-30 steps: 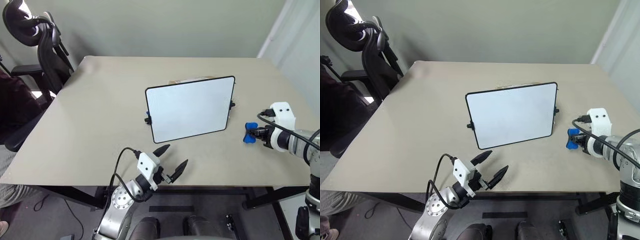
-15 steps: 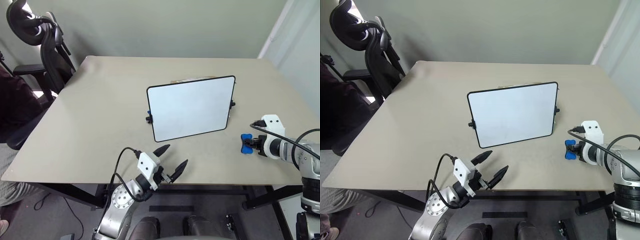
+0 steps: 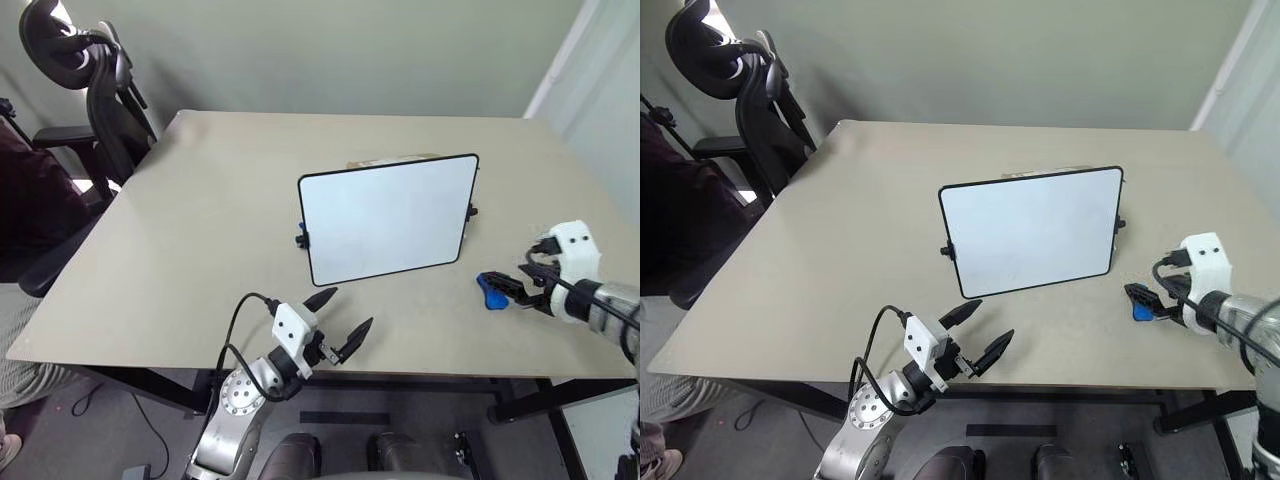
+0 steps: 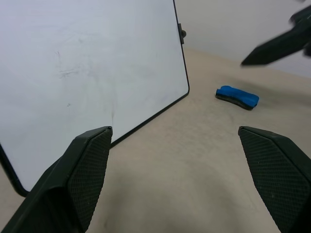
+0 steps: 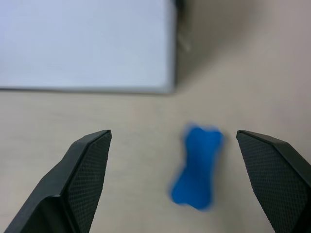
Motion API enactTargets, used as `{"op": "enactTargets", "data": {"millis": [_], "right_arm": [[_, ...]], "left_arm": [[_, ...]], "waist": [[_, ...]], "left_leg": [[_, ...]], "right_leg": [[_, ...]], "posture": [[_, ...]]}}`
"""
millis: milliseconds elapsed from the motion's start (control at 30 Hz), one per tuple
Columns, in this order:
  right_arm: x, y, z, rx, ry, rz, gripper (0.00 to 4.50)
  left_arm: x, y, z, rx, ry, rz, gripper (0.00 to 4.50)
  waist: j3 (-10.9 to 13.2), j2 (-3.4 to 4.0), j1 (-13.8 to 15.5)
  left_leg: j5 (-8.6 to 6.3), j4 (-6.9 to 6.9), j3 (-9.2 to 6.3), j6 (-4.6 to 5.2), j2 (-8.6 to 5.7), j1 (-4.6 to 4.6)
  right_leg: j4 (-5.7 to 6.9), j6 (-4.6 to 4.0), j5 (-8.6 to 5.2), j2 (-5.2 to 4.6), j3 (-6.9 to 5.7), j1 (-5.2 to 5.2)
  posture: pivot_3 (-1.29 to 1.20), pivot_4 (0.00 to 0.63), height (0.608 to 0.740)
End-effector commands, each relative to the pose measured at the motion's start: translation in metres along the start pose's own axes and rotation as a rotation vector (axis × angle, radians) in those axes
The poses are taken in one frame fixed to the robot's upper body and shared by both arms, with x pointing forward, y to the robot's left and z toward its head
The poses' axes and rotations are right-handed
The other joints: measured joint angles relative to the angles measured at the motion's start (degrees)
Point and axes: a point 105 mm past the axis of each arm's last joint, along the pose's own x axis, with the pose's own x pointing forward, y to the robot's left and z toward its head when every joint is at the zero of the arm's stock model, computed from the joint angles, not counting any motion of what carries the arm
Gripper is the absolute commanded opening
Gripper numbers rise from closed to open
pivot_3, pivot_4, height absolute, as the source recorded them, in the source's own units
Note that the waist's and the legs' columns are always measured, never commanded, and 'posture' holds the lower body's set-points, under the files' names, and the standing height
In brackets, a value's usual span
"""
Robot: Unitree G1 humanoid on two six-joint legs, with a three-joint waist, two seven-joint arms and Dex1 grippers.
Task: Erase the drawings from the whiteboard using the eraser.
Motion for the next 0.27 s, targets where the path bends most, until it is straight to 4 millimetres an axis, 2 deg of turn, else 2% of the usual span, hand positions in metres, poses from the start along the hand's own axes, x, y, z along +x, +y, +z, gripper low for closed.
{"op": "enactTargets", "data": {"millis": [33,100,167,267], "right_arm": [[-0.007,0.008,-0.014,-0.084,0.025,0.016,4.37],[-0.008,0.011,-0.027,-0.098,0.051,0.018,4.37],[-0.008,0.019,-0.025,-0.108,0.014,0.052,4.37],[-0.003,0.020,-0.019,-0.133,-0.039,0.040,4.37]], "left_arm": [[0.000,-0.006,0.011,0.034,-0.035,-0.021,4.50],[-0.001,-0.009,0.011,0.040,-0.037,-0.013,4.50],[-0.003,-0.008,0.015,0.056,-0.043,-0.003,4.50],[-0.003,-0.008,0.019,0.069,-0.048,-0.002,4.50]], "waist": [[0.0,-0.12,0.0],[0.1,-0.10,0.0],[0.1,-0.04,-0.1],[0.1,-0.04,-0.4]], "left_leg": [[-0.08,0.00,0.00,-0.13,0.00,0.03],[-0.09,0.03,-0.02,-0.15,-0.01,0.16],[-0.10,0.07,-0.01,-0.17,-0.12,0.22],[-0.09,0.08,-0.01,-0.17,-0.16,0.01]], "right_leg": [[0.00,0.03,-0.07,0.00,0.00,0.01],[-0.04,0.07,-0.15,-0.01,0.01,0.07],[-0.02,0.07,-0.17,-0.05,0.10,0.10],[-0.01,0.08,-0.18,-0.06,0.13,-0.01]], "posture": [[0.00,0.150,0.736],[0.00,0.150,0.736],[0.00,0.150,0.736],[0.00,0.150,0.736]]}}
